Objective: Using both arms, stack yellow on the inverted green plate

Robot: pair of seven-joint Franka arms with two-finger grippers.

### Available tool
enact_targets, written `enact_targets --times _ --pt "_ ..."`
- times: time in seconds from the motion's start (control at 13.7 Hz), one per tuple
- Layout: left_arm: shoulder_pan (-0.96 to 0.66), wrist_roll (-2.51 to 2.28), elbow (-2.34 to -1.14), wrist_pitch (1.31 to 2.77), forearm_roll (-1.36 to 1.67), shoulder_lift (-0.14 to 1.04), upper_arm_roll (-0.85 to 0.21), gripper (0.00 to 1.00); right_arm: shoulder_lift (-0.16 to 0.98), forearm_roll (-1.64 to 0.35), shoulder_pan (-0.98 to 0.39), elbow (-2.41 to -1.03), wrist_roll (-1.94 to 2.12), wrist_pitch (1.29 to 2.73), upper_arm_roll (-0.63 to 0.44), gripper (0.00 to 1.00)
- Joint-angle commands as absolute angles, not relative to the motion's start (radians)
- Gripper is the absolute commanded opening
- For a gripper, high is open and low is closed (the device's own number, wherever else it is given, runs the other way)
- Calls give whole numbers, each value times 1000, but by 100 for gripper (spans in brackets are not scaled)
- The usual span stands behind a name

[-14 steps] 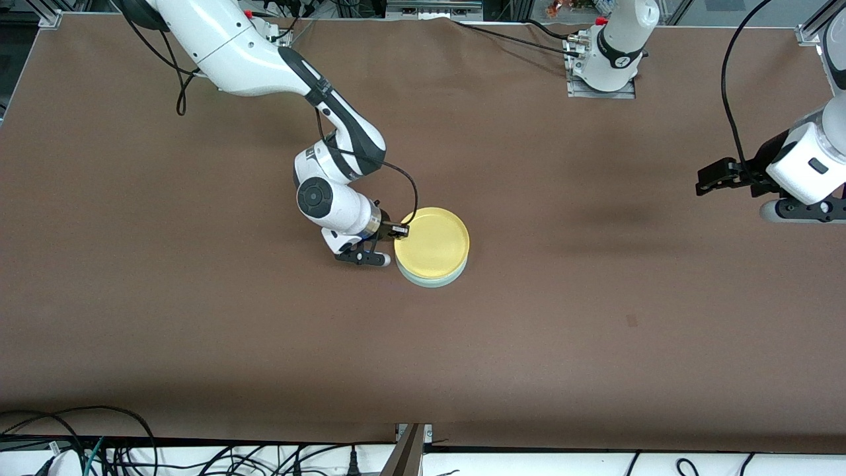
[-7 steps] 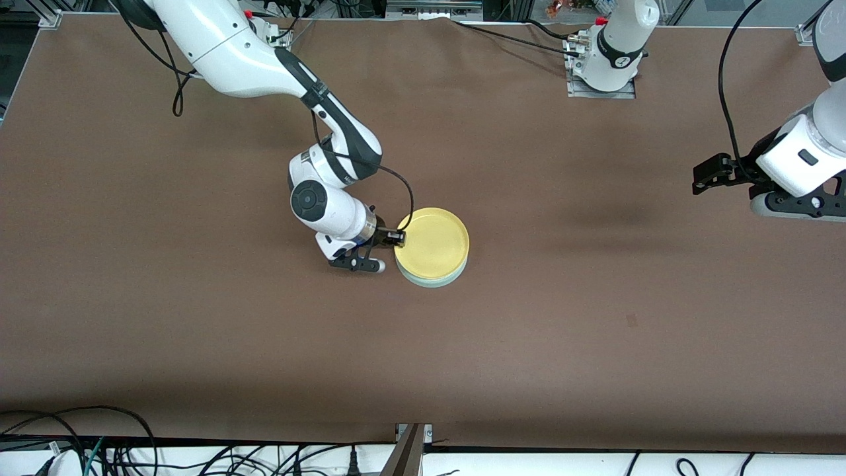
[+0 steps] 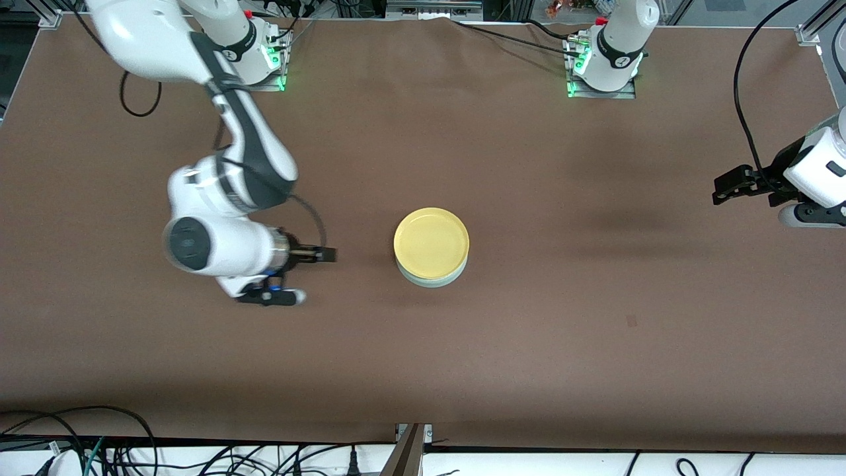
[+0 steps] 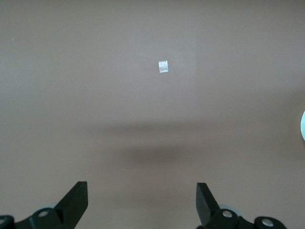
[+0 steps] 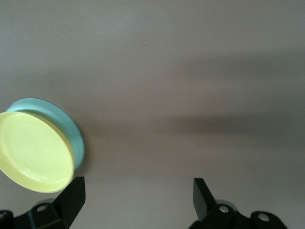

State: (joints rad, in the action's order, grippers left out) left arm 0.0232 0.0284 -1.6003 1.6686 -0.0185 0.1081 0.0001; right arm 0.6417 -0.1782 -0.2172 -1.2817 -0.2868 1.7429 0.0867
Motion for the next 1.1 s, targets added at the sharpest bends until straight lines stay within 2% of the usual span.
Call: enact_targets --times 0.0,0.22,0.44,0.51,0.8,1.02 --pt "29 38 -1592 1684 -48 106 -11 100 542 -131 -172 -1281 -149 1608 31 100" --pt "29 38 -1582 1689 -48 112 -6 100 442 -51 -172 -1281 -72 1487 -55 100" --pt "26 37 -1502 1689 -48 172 -8 100 361 -37 -172 -1279 1 1396 -116 100" --pt "15 37 -1490 1689 -49 192 -9 100 306 -35 -172 -1282 -11 1391 -112 100" --pt "21 46 -1476 1690 -49 202 -9 100 210 4 -163 -1327 2 1402 -110 100" --pt "12 43 -1474 1701 -63 210 -9 100 79 -1 -124 -1442 -6 1423 -110 100"
